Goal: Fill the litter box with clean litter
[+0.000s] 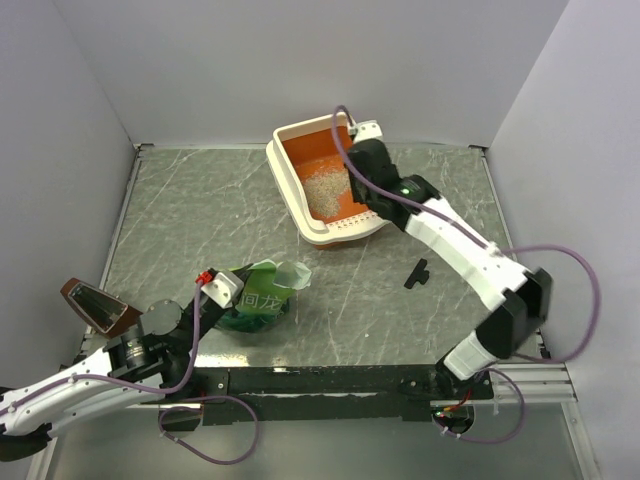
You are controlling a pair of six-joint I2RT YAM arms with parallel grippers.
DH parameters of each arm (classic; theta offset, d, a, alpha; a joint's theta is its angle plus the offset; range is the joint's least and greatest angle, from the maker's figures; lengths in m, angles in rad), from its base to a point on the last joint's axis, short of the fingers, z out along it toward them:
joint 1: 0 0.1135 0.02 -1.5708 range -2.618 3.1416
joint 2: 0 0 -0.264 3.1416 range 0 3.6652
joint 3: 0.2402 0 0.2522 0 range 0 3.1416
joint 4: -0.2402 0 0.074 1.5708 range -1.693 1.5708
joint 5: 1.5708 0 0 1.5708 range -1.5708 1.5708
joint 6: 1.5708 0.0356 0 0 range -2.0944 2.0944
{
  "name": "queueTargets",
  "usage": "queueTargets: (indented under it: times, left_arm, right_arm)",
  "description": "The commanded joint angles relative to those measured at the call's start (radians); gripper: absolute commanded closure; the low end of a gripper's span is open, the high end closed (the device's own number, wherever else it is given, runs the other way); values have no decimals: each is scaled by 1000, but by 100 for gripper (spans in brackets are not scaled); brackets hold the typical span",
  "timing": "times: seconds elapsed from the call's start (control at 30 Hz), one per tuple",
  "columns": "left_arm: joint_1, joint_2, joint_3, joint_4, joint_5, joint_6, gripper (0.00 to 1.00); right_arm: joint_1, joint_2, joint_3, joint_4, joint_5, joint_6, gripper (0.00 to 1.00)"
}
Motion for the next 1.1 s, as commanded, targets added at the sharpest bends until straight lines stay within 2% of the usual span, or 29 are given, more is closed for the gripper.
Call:
queueTargets:
  times: [0.0,0.1,0.43,0.73,1.07]
  left_arm:
    - [-2,18,11,64,12,-6,99]
    - [-2,21,13,64,12,-6,99]
    - [0,17,16,58,-6,-7,99]
    - [0,12,22,55,-3,-14,99]
    - [0,9,22,50,2,-15,99]
  right_arm:
    - [6,-221,-54,5,-138,-8,100]
    - [6,-330,-112,-32,-347,15,100]
    - [6,-542,-166,-254,-787,149,100]
    - [5,-634,-213,-371,-936,163,100]
    - [6,-539,-249,-322,-1029,164,100]
